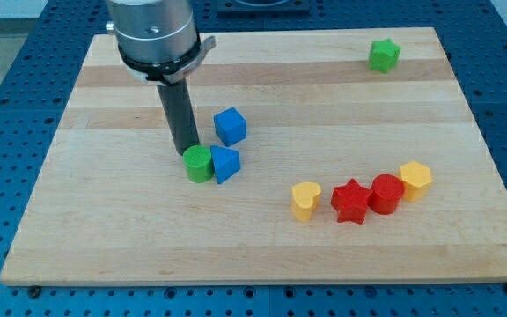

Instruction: Place the arm above the blue cube

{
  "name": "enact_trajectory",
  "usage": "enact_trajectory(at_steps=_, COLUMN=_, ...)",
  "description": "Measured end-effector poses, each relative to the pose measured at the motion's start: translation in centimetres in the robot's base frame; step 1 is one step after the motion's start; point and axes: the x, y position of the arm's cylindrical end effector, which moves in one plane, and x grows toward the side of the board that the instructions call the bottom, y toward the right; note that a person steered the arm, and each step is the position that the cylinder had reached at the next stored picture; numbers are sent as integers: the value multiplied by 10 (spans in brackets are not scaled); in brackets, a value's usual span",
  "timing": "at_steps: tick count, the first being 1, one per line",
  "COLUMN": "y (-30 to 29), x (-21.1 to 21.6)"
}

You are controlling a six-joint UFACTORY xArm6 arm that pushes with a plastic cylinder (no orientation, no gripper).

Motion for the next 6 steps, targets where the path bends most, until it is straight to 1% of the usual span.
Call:
enact_trajectory(at_steps=1, y=0, x=-35)
enact_trajectory(at_steps=2, y=-14, x=-40)
enact_trajectory(at_steps=3, y=-40, x=3)
enact_trajectory(at_steps=4, y=-26, x=-31)
enact_trajectory(at_steps=5, y=-5, x=-145)
enact_trajectory(at_steps=6, y=48, x=-159)
